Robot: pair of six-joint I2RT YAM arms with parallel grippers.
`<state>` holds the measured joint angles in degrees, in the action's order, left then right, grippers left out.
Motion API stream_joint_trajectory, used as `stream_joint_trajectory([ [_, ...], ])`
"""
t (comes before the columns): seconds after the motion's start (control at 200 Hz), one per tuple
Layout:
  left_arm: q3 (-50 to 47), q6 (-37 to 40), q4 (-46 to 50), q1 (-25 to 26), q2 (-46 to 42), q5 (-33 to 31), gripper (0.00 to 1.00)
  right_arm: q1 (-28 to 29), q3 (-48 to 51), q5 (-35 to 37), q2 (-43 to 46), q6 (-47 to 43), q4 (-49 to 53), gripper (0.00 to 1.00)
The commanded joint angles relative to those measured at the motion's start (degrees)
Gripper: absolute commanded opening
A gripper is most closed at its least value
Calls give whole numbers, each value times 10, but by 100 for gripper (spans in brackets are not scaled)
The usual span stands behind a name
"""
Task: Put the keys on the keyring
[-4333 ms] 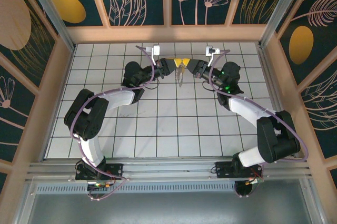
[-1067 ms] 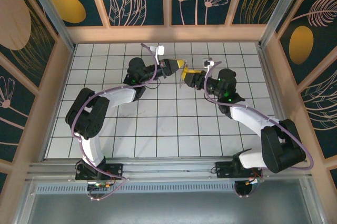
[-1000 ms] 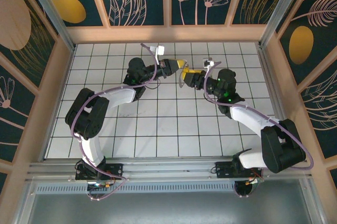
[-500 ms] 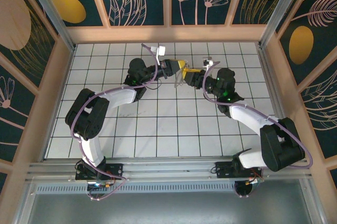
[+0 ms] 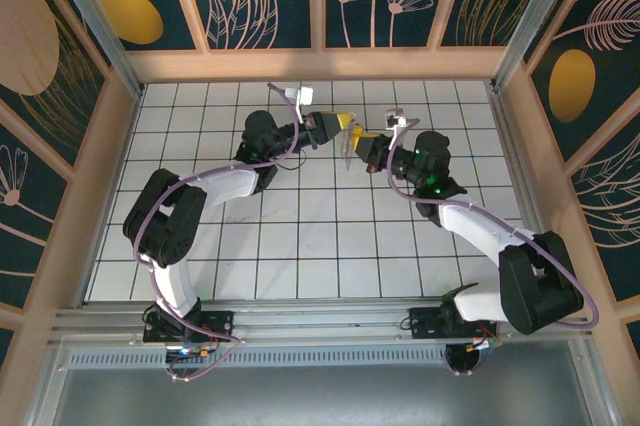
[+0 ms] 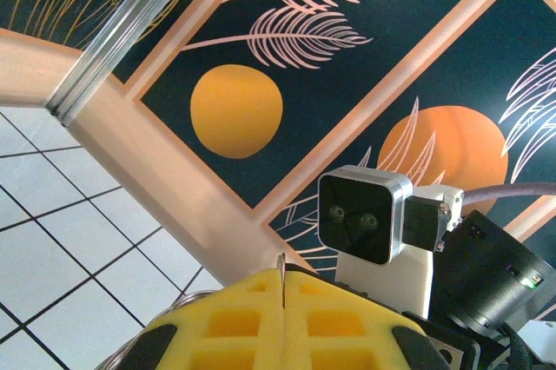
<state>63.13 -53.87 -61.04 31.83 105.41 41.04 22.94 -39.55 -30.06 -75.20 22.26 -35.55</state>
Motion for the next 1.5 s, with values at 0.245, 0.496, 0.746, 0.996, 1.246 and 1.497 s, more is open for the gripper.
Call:
stream_joint_trajectory([
  [0.245,5,58,20,2,-33,-3,0,-6,-11,-6,30,-33,66,0],
  [0.496,16,104,68,4,-37,15,0,-7,-51,-12,22,-55,121,0],
  [0.746,20,115,79,8,-29,28,0,-6,-82,-17,2,-60,133,0],
  [0.996,21,139,105,9,-33,28,0,-18,-98,-1,-3,-87,178,0],
  [1.246,19,150,116,9,-38,25,0,-49,-90,0,13,-86,190,0],
  [1.497,20,149,116,9,-39,26,0,-47,-102,-17,9,-90,200,0],
])
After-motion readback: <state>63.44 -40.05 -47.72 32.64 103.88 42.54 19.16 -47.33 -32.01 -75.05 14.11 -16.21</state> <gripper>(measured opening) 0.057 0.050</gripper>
